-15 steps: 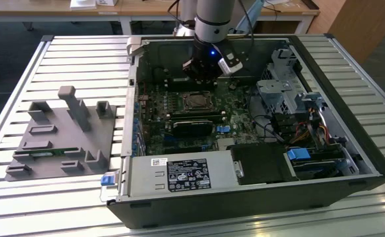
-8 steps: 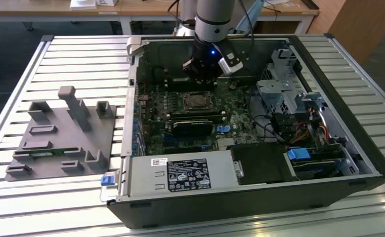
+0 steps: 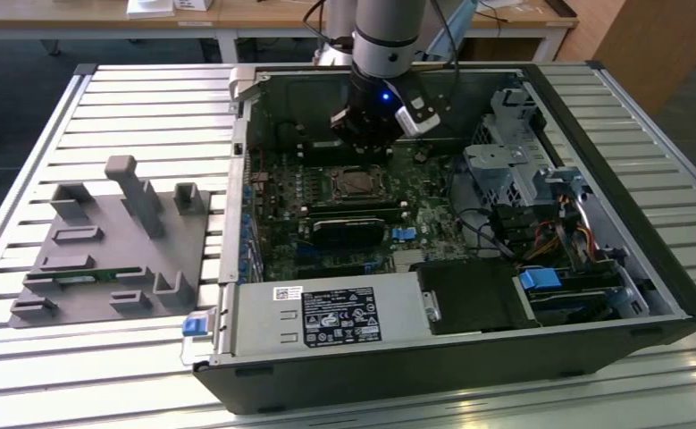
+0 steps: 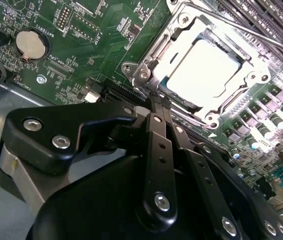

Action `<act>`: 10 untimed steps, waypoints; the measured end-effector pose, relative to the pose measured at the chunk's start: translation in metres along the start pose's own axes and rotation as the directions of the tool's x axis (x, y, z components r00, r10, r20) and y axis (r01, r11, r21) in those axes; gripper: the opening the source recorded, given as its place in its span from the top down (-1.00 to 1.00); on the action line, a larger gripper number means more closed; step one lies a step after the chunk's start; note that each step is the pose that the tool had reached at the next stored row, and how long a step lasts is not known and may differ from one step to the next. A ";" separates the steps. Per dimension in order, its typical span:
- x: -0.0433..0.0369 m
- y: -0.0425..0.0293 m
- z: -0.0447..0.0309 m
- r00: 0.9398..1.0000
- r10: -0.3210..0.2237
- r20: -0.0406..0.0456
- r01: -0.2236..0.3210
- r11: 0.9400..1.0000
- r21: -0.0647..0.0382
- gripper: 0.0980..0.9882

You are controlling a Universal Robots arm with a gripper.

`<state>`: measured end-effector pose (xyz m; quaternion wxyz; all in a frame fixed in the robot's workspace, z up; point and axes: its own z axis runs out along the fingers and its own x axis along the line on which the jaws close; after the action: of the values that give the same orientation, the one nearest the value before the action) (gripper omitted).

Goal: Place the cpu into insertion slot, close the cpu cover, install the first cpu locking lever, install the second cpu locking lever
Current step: 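Install the first cpu locking lever, then install the second cpu locking lever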

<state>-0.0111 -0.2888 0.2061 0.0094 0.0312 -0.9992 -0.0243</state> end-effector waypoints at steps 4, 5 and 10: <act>0.0001 -0.0008 -0.0001 1.000 0.000 0.000 0.000 1.000 0.000 0.98; 0.0000 -0.0011 0.0000 1.000 0.000 0.000 0.000 1.000 0.000 0.98; 0.0001 -0.0026 -0.0002 1.000 0.000 0.000 0.000 1.000 0.000 0.98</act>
<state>-0.0111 -0.2914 0.2062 0.0094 0.0313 -0.9992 -0.0242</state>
